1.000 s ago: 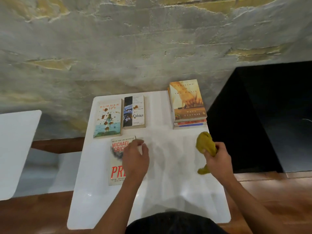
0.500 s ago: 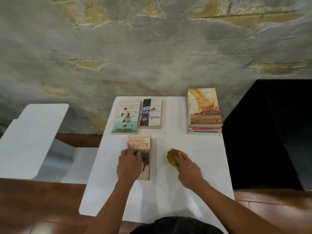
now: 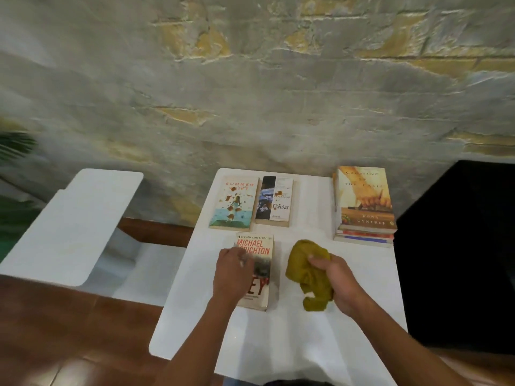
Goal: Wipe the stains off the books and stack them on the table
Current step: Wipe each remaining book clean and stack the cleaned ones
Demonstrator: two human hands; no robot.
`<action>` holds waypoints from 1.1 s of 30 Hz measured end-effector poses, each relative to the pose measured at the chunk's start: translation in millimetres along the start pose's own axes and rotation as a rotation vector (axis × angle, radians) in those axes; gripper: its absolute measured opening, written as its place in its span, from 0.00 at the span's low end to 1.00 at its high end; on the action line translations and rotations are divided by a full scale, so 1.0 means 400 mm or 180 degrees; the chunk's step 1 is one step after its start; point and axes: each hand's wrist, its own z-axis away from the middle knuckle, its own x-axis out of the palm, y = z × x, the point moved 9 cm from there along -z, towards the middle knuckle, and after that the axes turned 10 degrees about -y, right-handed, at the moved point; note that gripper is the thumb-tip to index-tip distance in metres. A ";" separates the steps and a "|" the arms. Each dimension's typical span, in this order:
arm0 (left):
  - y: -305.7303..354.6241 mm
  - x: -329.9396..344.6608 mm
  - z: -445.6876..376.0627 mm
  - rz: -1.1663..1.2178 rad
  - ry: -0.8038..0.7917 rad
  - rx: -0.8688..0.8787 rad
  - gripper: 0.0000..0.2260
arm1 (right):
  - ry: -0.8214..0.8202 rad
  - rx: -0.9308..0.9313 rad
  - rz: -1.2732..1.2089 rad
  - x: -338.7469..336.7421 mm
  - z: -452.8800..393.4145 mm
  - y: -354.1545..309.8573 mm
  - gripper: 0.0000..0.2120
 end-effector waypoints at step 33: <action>-0.102 -0.202 -0.332 0.2059 0.0362 -0.0355 0.10 | 0.0609 -0.0892 -0.1173 0.164 -0.211 -0.340 0.10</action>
